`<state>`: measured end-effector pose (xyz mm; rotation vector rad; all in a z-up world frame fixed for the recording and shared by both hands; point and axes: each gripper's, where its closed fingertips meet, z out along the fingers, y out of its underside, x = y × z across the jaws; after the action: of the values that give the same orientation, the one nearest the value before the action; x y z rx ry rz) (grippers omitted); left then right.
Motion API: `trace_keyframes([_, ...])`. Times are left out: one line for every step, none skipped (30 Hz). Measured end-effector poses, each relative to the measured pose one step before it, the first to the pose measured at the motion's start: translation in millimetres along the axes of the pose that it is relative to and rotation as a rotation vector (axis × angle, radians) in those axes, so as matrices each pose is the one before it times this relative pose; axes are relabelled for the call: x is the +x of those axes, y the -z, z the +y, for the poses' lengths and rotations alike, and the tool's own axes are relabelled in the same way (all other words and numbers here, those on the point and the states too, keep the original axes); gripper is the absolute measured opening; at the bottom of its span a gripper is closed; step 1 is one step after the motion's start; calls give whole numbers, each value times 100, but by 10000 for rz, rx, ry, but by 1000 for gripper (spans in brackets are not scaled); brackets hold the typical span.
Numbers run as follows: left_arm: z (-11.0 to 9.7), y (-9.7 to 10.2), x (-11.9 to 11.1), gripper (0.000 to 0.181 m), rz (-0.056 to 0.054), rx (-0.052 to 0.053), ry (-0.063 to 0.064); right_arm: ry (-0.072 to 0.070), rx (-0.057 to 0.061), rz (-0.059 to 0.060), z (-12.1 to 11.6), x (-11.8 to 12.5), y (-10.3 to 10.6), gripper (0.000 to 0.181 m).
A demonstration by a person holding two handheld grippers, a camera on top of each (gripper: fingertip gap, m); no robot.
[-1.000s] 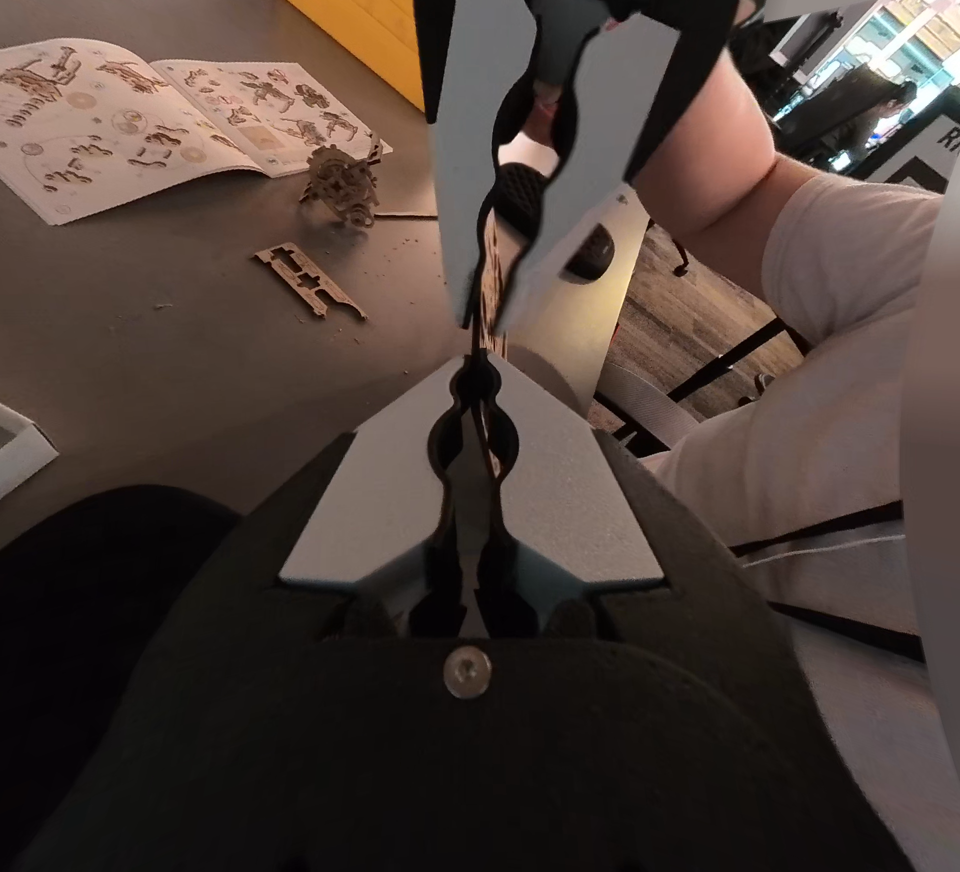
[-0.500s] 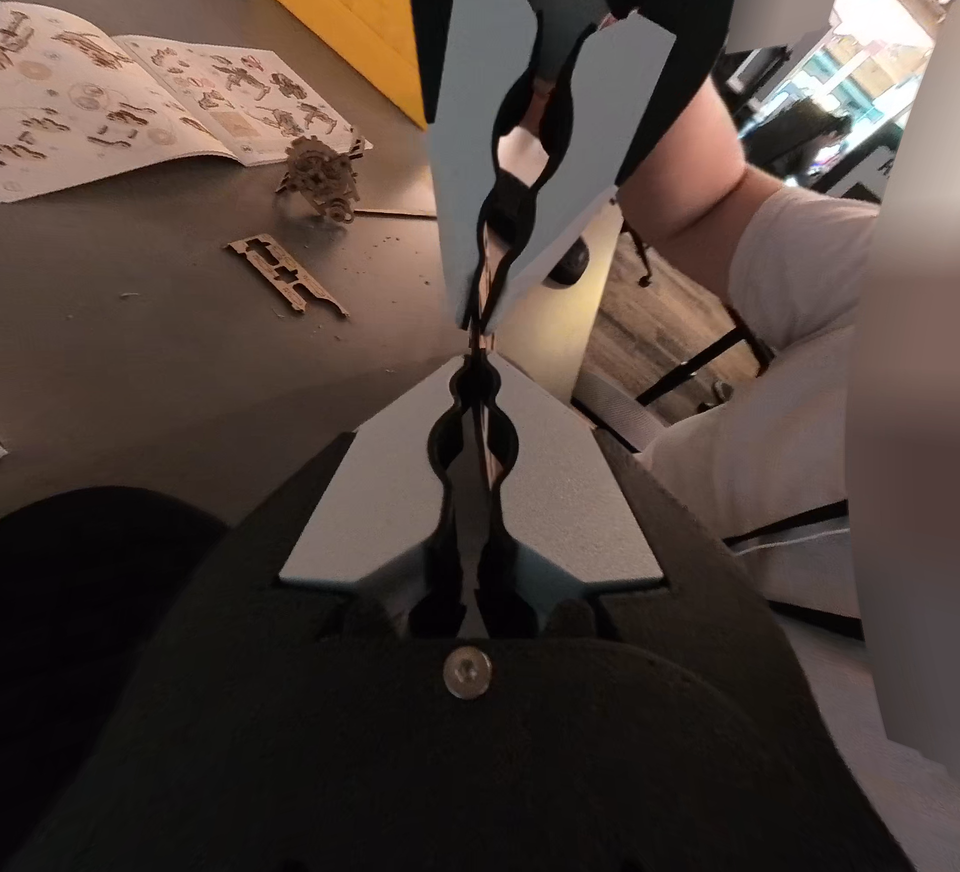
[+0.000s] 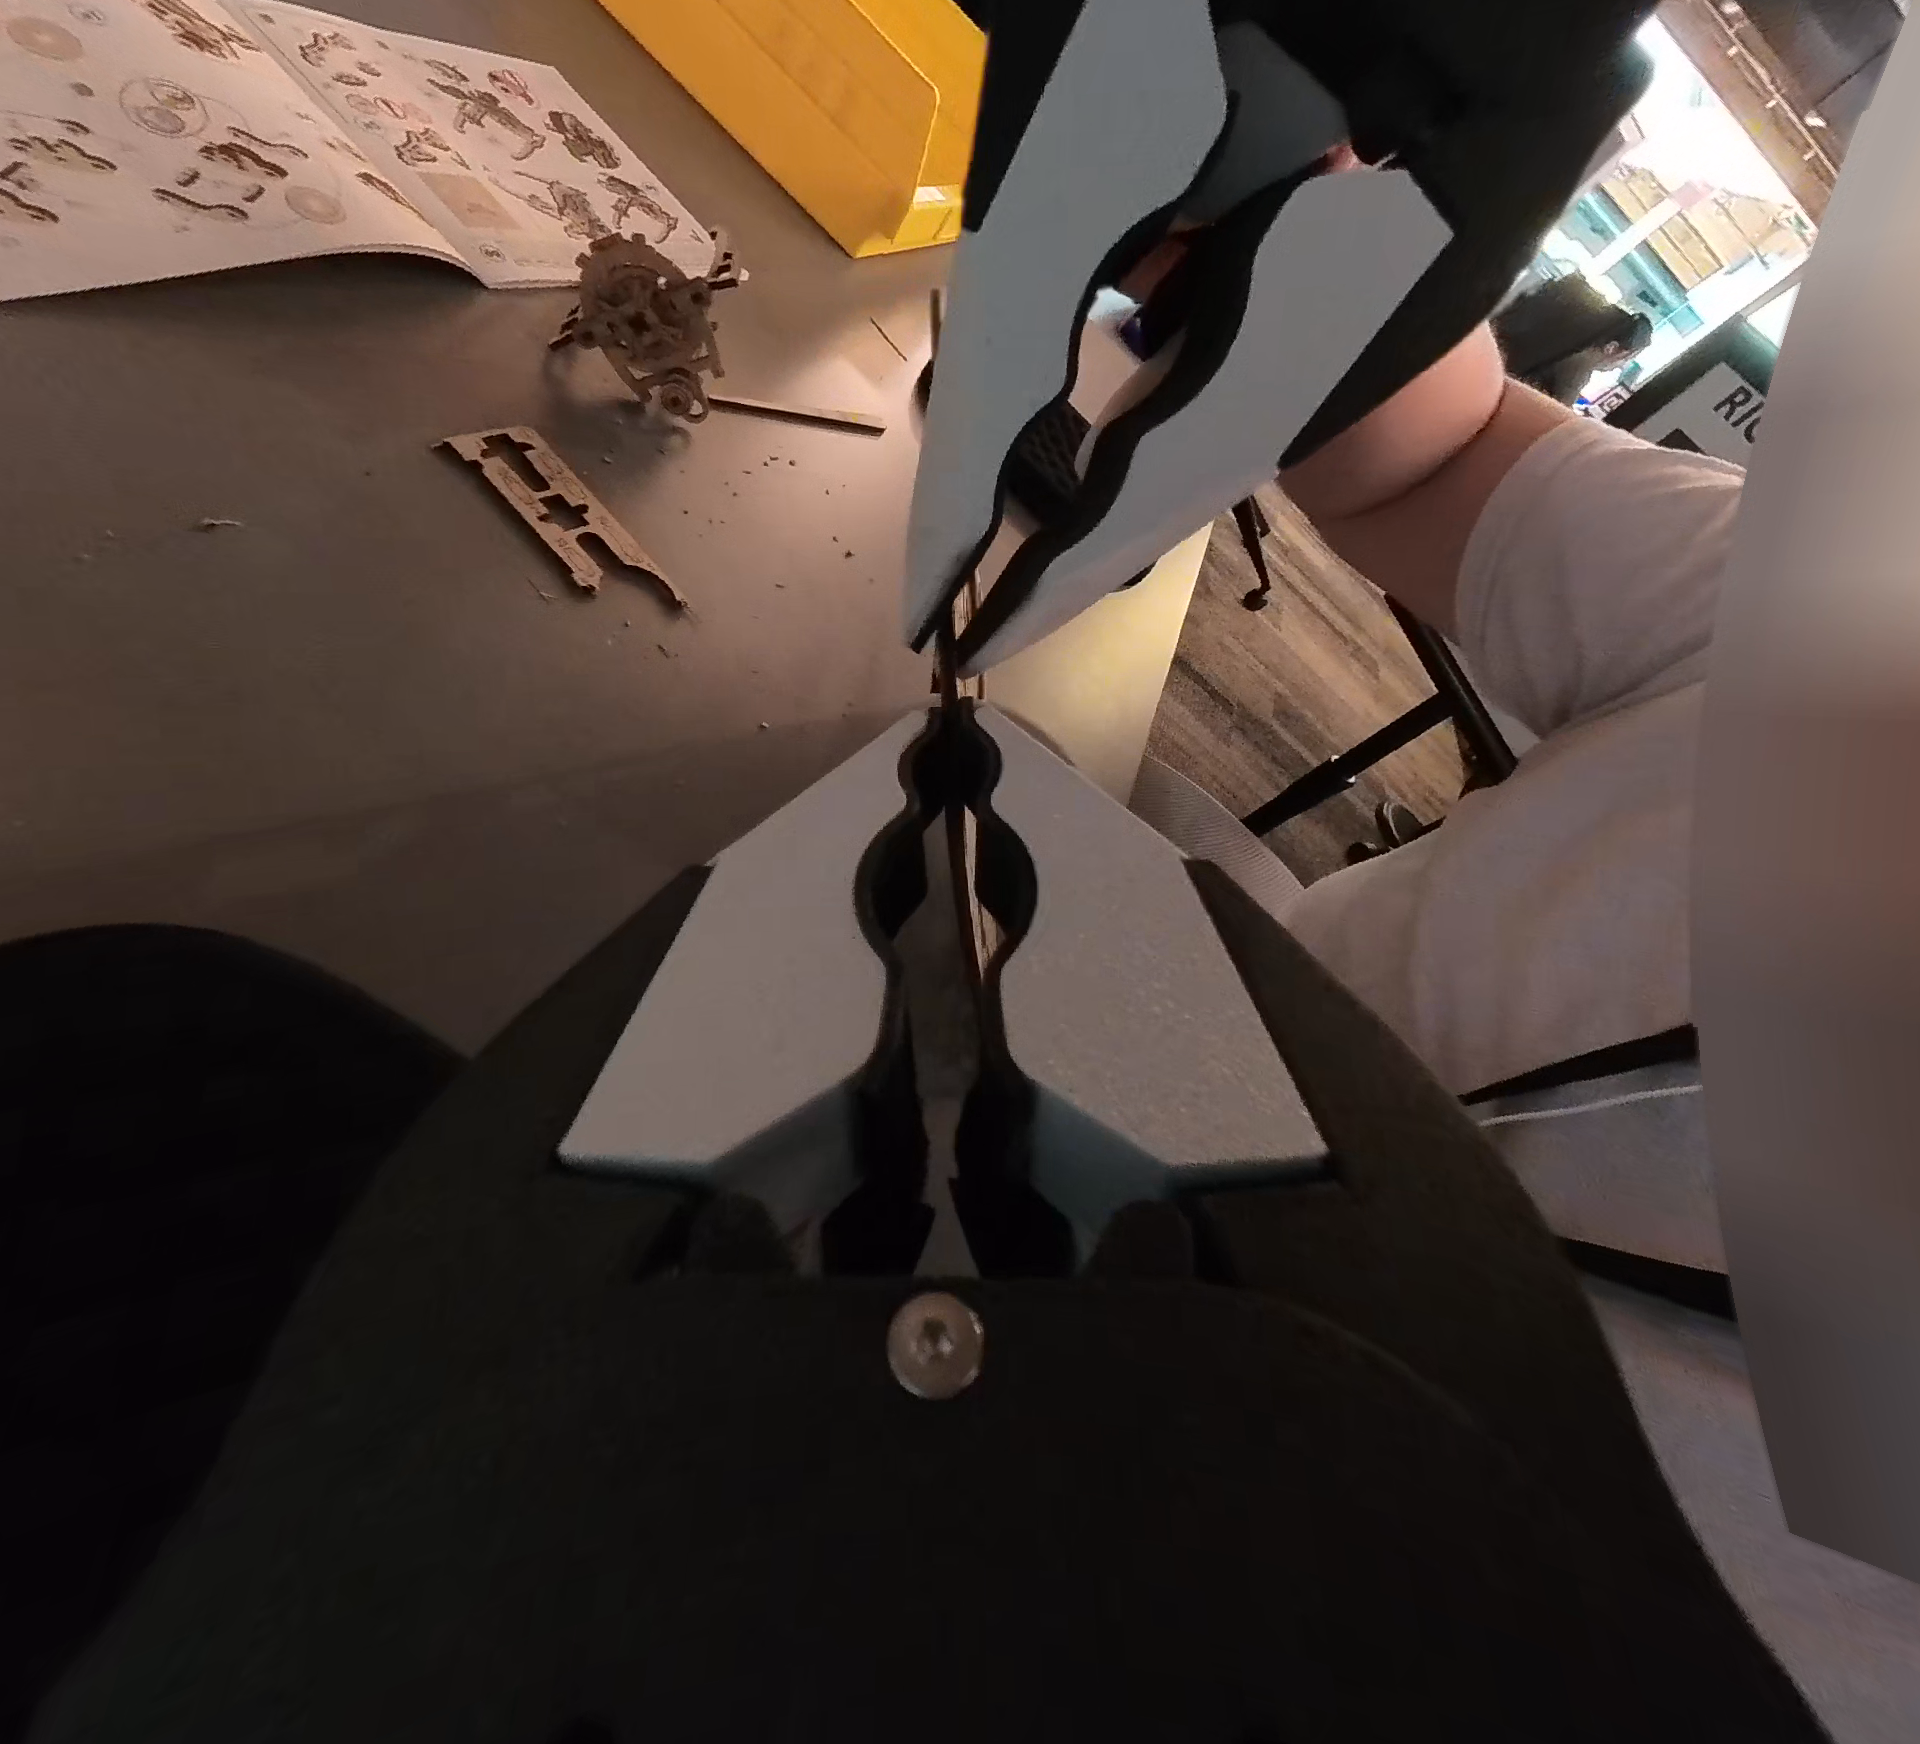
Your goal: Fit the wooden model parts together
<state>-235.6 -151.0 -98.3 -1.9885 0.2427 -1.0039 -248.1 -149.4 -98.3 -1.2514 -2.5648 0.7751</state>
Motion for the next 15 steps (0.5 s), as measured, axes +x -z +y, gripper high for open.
trace_keyframes([-14, 34, -72, 0, -26, 3, -4, 119, 8, 183, -30, 82, -32, 4])
trace_keyframes([-52, 33, -56, 0, -7, 31, 16, 108, -3, 170, -30, 68, -3, 4])
trace_keyframes([-62, 52, -64, 0, -30, 40, 13, 39, 18, 185, -60, 113, 0, 4])
trace_keyframes([-34, 80, -64, 0, -22, 13, 0, 87, 25, 191, -82, 68, -20, 4])
trace_keyframes([-67, 84, -18, 0, -3, 34, -2, 151, 28, 200, -97, 77, 16, 4])
trace_keyframes([-59, 75, 10, 0, 6, 35, -6, 130, 43, 180, -110, 59, 29, 4])
trace_keyframes([21, 47, 3, 0, 3, -21, -13, 81, -4, 121, -42, -7, -7, 4])
trace_keyframes([17, 15, -67, 0, -61, -26, -42, 83, -35, 137, 1, 47, -32, 4])
trace_keyframes([12, -8, -181, 0, -125, -24, -64, 115, -68, 189, 50, 135, -106, 5])
trace_keyframes([34, -10, -91, 0, -39, -38, -67, 108, -75, 88, 41, 64, -61, 5])
trace_keyframes([13, 13, 76, 0, 122, -30, -30, 15, -55, -99, -34, -71, 46, 5])
trace_keyframes([-29, -16, 168, 0, 189, -8, 33, 5, -38, -249, -21, -128, 143, 5])
trace_keyframes([-86, -67, 144, 0, 77, 5, 34, -111, -68, -241, 24, -64, 180, 4])
trace_keyframes([-19, -97, 139, 0, -18, -40, -97, -114, -142, -285, 64, -135, 163, 4])
trace_keyframes([-34, -90, 92, 0, -94, -47, -151, 132, -156, -147, 47, -109, 141, 4])
